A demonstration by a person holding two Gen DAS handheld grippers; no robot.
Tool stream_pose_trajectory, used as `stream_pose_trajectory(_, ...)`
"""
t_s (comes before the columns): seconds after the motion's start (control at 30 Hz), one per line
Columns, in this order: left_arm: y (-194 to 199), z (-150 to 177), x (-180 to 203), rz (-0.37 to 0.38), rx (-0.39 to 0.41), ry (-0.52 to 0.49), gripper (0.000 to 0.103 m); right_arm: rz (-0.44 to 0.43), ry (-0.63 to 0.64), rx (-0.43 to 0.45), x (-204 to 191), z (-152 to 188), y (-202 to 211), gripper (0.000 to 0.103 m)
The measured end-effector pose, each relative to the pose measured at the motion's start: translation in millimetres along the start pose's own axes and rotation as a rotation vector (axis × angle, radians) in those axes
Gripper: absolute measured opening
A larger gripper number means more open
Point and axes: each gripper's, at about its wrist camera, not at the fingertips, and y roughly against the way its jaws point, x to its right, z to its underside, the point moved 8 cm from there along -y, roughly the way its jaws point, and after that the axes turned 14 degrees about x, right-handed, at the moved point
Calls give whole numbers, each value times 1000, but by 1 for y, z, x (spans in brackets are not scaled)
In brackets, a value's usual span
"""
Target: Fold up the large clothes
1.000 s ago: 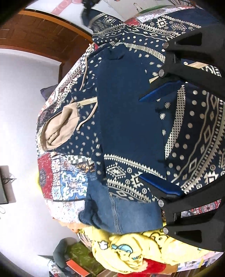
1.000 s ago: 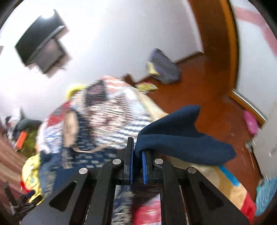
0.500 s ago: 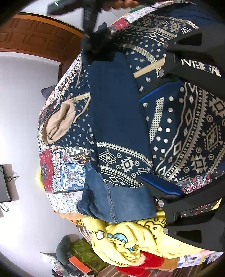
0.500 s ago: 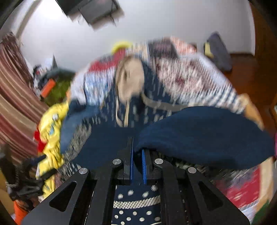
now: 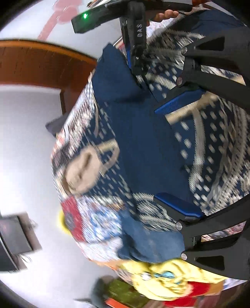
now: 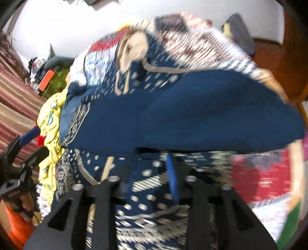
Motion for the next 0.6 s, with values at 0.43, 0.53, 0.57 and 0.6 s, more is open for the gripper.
stream_pose_trajectory(0.43, -86, -52, 191, 285, -83, -216, 85, 359, -73, 256, 142, -16, 120, 46)
stream_pose_trajectory(0.53, -116, -36, 233, 320, -148, -271, 85, 375, -128, 260, 160, -10, 127, 46)
stream_pose_trajectory(0.57, -126, -30, 244, 328, -167, -292, 85, 375, -150, 258, 165, -7, 126, 46)
stream_pose_trajectory(0.6, -136, -23, 257, 331, -183, -319, 85, 373, -172, 254, 171, -4, 126, 46)
